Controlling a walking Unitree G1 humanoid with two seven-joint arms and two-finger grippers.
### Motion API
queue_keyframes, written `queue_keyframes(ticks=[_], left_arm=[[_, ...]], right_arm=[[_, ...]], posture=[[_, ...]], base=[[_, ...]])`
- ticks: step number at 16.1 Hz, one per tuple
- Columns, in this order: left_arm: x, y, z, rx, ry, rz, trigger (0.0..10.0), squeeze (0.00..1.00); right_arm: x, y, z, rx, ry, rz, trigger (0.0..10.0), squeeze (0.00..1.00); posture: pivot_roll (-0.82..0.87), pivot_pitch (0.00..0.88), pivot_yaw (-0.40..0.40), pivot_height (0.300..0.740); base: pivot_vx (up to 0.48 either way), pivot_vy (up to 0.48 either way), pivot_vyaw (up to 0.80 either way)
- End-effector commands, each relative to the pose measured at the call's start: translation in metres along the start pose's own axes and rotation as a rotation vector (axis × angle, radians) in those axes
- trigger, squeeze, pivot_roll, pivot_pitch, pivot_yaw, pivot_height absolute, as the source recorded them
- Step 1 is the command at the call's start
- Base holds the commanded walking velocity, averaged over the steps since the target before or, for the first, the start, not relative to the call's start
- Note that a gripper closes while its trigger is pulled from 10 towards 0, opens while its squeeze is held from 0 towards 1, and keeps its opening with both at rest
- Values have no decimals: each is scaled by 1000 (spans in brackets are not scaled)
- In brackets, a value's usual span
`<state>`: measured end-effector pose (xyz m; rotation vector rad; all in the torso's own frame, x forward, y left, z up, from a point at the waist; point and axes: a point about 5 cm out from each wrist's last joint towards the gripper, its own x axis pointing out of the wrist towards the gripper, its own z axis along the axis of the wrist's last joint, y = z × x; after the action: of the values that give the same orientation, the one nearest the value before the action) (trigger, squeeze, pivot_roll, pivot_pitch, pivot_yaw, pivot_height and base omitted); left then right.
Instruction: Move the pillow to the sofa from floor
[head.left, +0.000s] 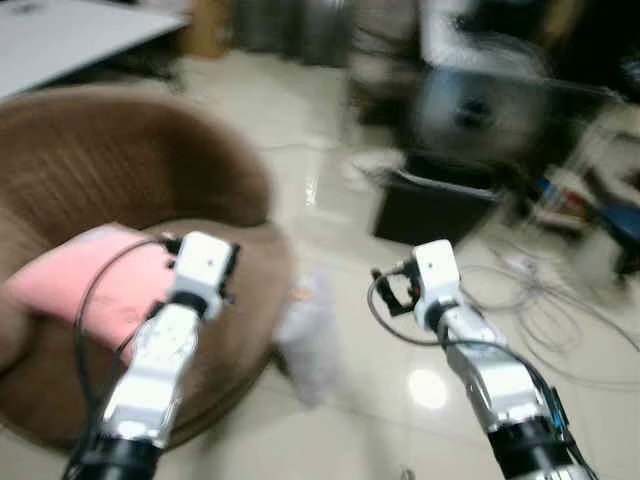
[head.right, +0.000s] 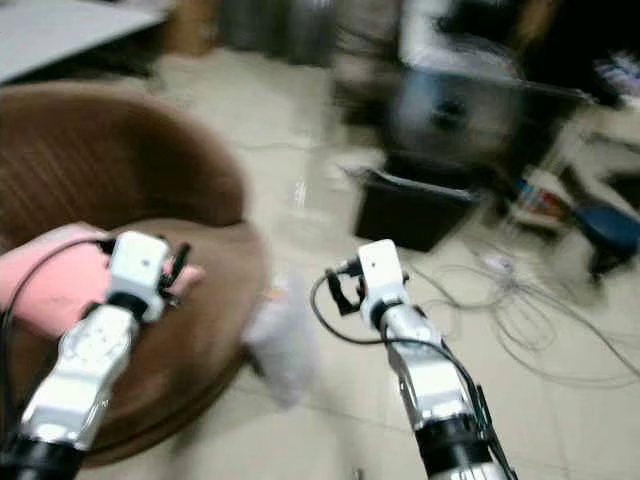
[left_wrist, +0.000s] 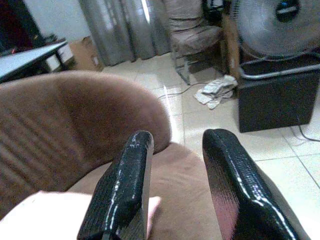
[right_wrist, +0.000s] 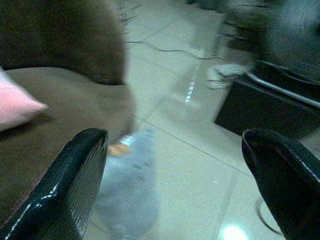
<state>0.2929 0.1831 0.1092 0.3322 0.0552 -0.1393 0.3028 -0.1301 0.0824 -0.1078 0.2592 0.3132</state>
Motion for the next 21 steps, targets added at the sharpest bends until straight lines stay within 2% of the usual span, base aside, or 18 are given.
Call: queue_keyframes(ticks=[1, 5, 11, 14, 21], left_arm=[[2, -14, 3, -8, -6, -46, 10000, 0], [4, -14, 3, -18, -11, -41, 10000, 0], [7, -13, 7, -20, -27, -40, 10000, 0], [8, -15, 9, -11, -39, -58, 10000, 0], [9, -14, 9, 21, -37, -63, 10000, 0]], right_arm=[[-5, -12, -7, 6, 24, -40, 10000, 0], [-7, -12, -7, 4, 22, -47, 10000, 0], [-6, -12, -7, -11, 23, -43, 10000, 0], [-7, -11, -10, -1, 30, -44, 10000, 0], [-13, -13, -23, 5, 63, -43, 10000, 0]], posture=[[79, 0, -23, 740], [74, 0, -24, 740], [76, 0, -24, 740], [77, 0, -21, 740], [77, 0, -11, 740]], base=[[0, -442, -788], [0, -201, -788], [0, 0, 0], [0, 333, -146], [0, 447, -582]])
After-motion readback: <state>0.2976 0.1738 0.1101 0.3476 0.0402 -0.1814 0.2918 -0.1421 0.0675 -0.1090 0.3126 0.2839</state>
